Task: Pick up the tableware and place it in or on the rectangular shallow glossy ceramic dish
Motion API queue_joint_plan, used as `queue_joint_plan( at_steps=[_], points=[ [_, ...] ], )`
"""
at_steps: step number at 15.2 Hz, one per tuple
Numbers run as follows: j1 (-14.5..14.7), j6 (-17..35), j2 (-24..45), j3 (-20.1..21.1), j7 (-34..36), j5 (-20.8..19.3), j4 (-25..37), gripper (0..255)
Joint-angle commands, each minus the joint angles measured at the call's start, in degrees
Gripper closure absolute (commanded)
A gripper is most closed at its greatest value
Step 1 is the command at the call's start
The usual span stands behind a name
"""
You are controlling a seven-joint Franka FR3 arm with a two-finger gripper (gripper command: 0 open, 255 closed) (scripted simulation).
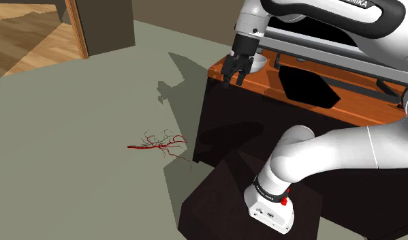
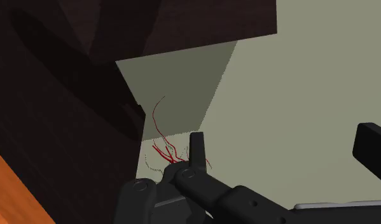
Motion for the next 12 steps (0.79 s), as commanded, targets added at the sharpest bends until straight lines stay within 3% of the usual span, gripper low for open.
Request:
queue_joint_plan(
  at_steps=[1, 12],
  points=[
    [0.0, 0.0, 0.0, 0.0, 0.0, 0.0, 0.0, 0],
    [-1.2, -1.0, 9.4, -10.9, -16.2, -11.1, 13.6, 0]
  ],
)
